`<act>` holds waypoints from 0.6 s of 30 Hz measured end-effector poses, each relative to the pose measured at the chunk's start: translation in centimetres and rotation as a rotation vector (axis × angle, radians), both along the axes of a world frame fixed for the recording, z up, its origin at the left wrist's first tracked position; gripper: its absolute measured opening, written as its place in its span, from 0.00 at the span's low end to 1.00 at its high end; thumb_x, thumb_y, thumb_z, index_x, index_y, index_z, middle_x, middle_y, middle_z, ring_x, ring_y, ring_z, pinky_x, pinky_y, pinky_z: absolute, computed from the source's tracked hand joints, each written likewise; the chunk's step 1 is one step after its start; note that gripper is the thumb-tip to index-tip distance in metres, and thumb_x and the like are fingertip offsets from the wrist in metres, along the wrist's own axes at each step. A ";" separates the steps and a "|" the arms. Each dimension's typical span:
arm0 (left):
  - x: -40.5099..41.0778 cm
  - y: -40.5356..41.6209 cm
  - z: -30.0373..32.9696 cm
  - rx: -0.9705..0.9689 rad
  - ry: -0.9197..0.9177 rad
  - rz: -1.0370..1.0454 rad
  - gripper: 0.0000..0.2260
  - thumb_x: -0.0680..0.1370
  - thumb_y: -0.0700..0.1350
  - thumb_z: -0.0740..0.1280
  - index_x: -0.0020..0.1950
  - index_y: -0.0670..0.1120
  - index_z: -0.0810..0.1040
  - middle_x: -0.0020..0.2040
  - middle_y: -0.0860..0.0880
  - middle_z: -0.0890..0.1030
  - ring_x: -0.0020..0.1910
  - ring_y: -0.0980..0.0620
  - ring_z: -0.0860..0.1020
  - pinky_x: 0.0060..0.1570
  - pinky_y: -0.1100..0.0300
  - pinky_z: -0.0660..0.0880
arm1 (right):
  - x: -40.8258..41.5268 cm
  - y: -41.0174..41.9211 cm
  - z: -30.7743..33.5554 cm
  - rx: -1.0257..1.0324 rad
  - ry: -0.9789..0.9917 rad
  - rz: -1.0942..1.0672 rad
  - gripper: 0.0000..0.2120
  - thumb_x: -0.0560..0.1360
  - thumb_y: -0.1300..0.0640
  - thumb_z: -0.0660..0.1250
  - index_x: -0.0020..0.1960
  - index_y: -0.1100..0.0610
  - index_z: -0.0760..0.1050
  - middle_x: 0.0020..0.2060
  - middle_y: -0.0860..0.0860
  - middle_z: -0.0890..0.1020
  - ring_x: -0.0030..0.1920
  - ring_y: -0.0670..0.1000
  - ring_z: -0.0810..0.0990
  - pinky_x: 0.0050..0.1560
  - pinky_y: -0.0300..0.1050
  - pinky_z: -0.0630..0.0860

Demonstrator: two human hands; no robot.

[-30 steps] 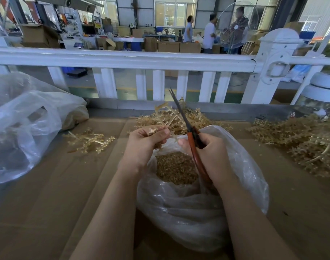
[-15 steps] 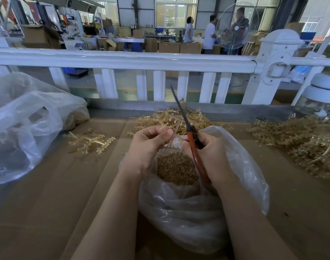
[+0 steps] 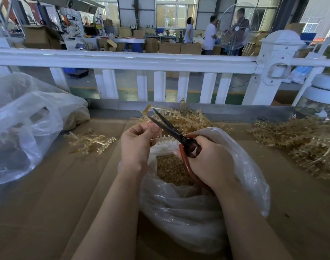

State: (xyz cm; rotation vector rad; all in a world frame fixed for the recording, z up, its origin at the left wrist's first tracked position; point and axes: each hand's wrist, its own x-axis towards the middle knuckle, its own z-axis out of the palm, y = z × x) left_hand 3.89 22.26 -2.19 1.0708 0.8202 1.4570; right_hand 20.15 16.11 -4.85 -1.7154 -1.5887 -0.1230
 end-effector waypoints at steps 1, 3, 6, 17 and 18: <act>0.0 0.0 0.0 0.006 0.011 0.003 0.07 0.77 0.37 0.70 0.38 0.40 0.80 0.30 0.50 0.78 0.30 0.55 0.72 0.32 0.62 0.71 | -0.1 0.0 0.0 -0.001 -0.017 -0.005 0.29 0.69 0.23 0.59 0.51 0.46 0.80 0.37 0.36 0.78 0.34 0.36 0.73 0.36 0.24 0.65; -0.1 0.0 0.0 0.023 0.030 -0.011 0.10 0.78 0.37 0.69 0.36 0.43 0.80 0.30 0.50 0.78 0.30 0.56 0.73 0.32 0.63 0.72 | -0.2 -0.1 0.1 -0.010 -0.027 -0.013 0.31 0.68 0.22 0.58 0.51 0.46 0.80 0.36 0.35 0.76 0.33 0.36 0.71 0.35 0.24 0.63; -0.1 -0.3 0.1 0.064 0.055 -0.052 0.09 0.78 0.37 0.68 0.38 0.43 0.80 0.31 0.52 0.81 0.32 0.57 0.77 0.34 0.65 0.75 | -0.2 -0.1 0.2 -0.026 -0.024 -0.020 0.30 0.67 0.23 0.59 0.52 0.46 0.79 0.37 0.34 0.74 0.36 0.37 0.72 0.35 0.24 0.63; -0.5 -0.3 0.0 0.124 0.078 -0.227 0.12 0.81 0.37 0.63 0.38 0.44 0.79 0.33 0.52 0.81 0.33 0.57 0.78 0.37 0.66 0.75 | 0.1 -0.4 0.5 -0.064 -0.020 -0.018 0.26 0.67 0.23 0.60 0.47 0.44 0.75 0.36 0.37 0.77 0.36 0.38 0.74 0.34 0.26 0.66; -0.6 -0.3 0.0 0.106 0.070 -0.233 0.13 0.80 0.37 0.63 0.38 0.45 0.80 0.33 0.52 0.81 0.33 0.57 0.78 0.37 0.65 0.75 | 0.1 -0.4 0.6 -0.062 -0.024 -0.015 0.26 0.67 0.23 0.59 0.47 0.44 0.75 0.37 0.38 0.78 0.36 0.38 0.74 0.34 0.26 0.66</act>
